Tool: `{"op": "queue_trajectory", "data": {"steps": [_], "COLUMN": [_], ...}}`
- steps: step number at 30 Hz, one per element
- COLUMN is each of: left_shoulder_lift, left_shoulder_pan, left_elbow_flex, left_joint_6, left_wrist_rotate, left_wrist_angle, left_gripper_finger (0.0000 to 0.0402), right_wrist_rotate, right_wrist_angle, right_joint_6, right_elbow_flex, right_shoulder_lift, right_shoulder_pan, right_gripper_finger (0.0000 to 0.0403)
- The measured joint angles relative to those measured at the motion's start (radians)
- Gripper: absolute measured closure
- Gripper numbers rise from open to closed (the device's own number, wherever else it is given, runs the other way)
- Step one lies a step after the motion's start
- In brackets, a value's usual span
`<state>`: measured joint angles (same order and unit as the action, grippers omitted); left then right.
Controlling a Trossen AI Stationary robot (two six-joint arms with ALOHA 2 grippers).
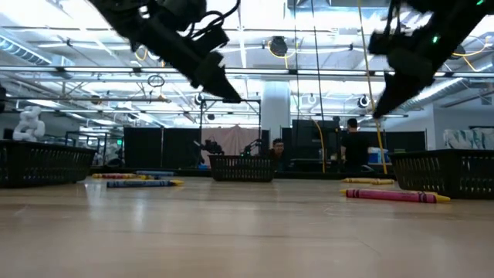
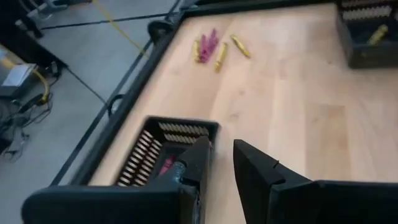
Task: Sort crayons
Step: Put the yellow crayon into the bottom right black bin
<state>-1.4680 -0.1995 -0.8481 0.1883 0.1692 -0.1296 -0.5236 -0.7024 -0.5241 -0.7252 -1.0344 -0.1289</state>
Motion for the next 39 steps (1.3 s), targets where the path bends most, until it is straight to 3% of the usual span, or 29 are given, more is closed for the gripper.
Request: {"op": "queue_trajectory", "data": {"steps": [5, 8, 15, 24, 34, 39], "left_shoulder_lift": [0.001, 0.001, 0.001, 0.001, 0.001, 0.001], "left_shoulder_pan": [0.033, 0.047, 0.066, 0.071, 0.071, 0.071], "left_elbow_flex": [0.072, 0.083, 0.088, 0.088, 0.088, 0.088], "left_joint_6": [-0.026, -0.05, -0.051, -0.051, -0.051, -0.051], "left_wrist_rotate": [0.001, 0.002, 0.004, 0.004, 0.004, 0.004], "left_wrist_angle": [-0.089, -0.089, -0.09, -0.087, -0.088, -0.088], "left_gripper_finger": [0.0332, 0.0332, 0.0332, 0.0332, 0.0332, 0.0332], "right_wrist_rotate": [0.293, 0.359, 0.37, 0.369, 0.342, 0.386], "right_wrist_angle": [0.0, -0.026, -0.062, -0.008, 0.052, 0.062], "right_joint_6": [0.303, 0.491, 0.827, 1.158, 1.273, 1.336], "right_elbow_flex": [-0.001, -0.001, -0.048, -0.091, -0.091, -0.091], "right_shoulder_lift": [-0.032, -0.075, -0.246, -0.439, -0.507, -0.507], "right_shoulder_pan": [0.242, 0.352, 0.512, 0.594, 0.714, 0.771], "right_gripper_finger": [0.0307, 0.0289, 0.0244, 0.0237, 0.0266, 0.028]}}
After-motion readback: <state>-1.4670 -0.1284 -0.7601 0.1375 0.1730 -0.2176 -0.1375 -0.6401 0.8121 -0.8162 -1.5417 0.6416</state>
